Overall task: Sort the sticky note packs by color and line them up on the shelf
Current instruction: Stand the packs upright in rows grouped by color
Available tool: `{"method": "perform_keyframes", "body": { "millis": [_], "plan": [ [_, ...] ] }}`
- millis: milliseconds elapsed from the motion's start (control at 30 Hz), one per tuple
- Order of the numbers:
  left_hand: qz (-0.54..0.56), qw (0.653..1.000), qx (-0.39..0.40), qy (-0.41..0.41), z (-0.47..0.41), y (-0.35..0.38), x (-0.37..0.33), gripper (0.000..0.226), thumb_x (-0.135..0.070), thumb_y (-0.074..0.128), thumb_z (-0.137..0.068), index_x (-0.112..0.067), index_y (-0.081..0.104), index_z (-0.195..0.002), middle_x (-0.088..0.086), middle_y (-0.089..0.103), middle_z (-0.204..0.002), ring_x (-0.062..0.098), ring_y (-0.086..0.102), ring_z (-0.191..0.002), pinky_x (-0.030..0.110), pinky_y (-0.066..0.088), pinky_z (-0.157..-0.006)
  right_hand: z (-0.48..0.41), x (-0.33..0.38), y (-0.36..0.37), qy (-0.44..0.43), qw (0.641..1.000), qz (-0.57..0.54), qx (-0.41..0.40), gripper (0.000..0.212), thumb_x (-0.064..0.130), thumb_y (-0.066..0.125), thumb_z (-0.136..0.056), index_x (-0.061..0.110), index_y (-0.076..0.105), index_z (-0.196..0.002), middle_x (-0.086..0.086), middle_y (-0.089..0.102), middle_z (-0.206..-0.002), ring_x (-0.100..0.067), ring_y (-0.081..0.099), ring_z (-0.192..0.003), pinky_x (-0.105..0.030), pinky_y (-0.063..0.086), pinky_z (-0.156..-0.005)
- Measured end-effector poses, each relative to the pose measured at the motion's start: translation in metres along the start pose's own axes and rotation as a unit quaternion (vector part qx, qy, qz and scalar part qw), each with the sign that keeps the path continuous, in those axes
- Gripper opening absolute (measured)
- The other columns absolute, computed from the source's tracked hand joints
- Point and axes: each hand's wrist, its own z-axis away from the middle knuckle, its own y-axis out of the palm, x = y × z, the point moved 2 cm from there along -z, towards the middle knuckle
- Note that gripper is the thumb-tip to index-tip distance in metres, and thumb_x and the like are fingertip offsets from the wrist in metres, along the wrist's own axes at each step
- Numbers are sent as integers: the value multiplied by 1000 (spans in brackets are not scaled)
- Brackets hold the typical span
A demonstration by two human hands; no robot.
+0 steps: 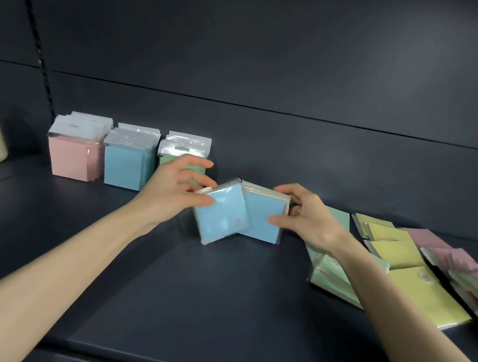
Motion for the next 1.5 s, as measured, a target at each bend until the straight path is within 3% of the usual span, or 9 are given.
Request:
{"method": "perform_keyframes", "body": {
  "millis": [100, 267, 467, 633, 700, 800, 967, 1167, 1500],
  "plan": [
    [-31, 999, 0, 45, -7, 5, -10, 47, 5, 75, -72, -26, 60, -104, 1, 71, -94, 10, 64, -73, 15, 49, -69, 0, -1, 1, -5, 1000, 2, 8, 41, -1, 71, -78, 21, 53, -107, -6, 65, -103, -15, 59, -83, -33, 51, -84],
    [-74, 991, 41, 105, -16, 30, -16, 47, 4, 74, -73, -31, 57, -100, -1, 67, -93, 23, 63, -85, 31, 50, -74, 2, -1, 5, -8, 999, 27, 38, 42, 8, 69, -82, 20, 47, -115, -2, 64, -105, -20, 61, -99, -39, 50, -91],
    [-107, 982, 22, 157, -18, 53, -5, 51, -1, 79, -70, -29, 55, -106, -1, 51, -110, 6, 55, -97, 14, 50, -76, 5, 3, 11, -26, 998, 44, 41, 41, 21, 68, -85, 21, 41, -116, -2, 62, -108, -20, 59, -102, -37, 49, -89],
    [-200, 977, -5, 71, -16, 45, 14, 74, -25, 88, -60, -23, 43, -120, -7, 40, -115, 4, 45, -103, 18, 41, -86, 3, 2, 11, -21, 998, 28, 45, 39, 16, 65, -87, 21, 40, -116, 6, 61, -101, -15, 59, -97, -32, 50, -85],
    [-193, 980, 41, 3, -15, 42, 21, 72, -28, 89, -58, -21, 43, -113, -5, 50, -108, 10, 55, -97, 24, 48, -82, 3, 2, 11, -20, 999, 22, 42, 39, 15, 66, -87, 21, 41, -116, 8, 61, -99, -11, 59, -95, -30, 50, -84],
    [-168, 980, 98, -30, -14, 44, 28, 49, -20, 86, -64, -14, 52, -99, 0, 65, -88, 15, 64, -78, 30, 53, -76, 3, 0, 12, -15, 999, 25, 31, 43, 16, 68, -85, 20, 42, -118, 6, 63, -103, -14, 61, -100, -33, 51, -88],
    [-124, 988, 92, -18, -17, 36, 24, 20, -7, 78, -74, -8, 62, -86, 3, 68, -79, 11, 62, -68, 16, 49, -66, 2, -2, 10, -10, 999, 37, 17, 50, 19, 72, -81, 21, 43, -122, 6, 63, -104, -14, 61, -100, -35, 50, -91],
    [-27, 997, 55, 42, -19, 24, 11, 15, -2, 67, -83, -13, 66, -91, 2, 63, -85, 9, 62, -78, 27, 55, -78, 0, -2, 10, 0, 999, 49, 16, 60, 18, 77, -76, 23, 43, -125, 6, 64, -106, -14, 62, -101, -38, 50, -93],
    [-81, 985, 31, 149, -12, 43, 11, 34, -1, 71, -79, -24, 62, -103, -4, 53, -105, 0, 55, -93, 17, 50, -81, 2, -1, 11, -2, 998, 54, 20, 59, 17, 78, -74, 28, 43, -121, 7, 63, -106, -12, 60, -103, -40, 50, -93]
  ]
}}
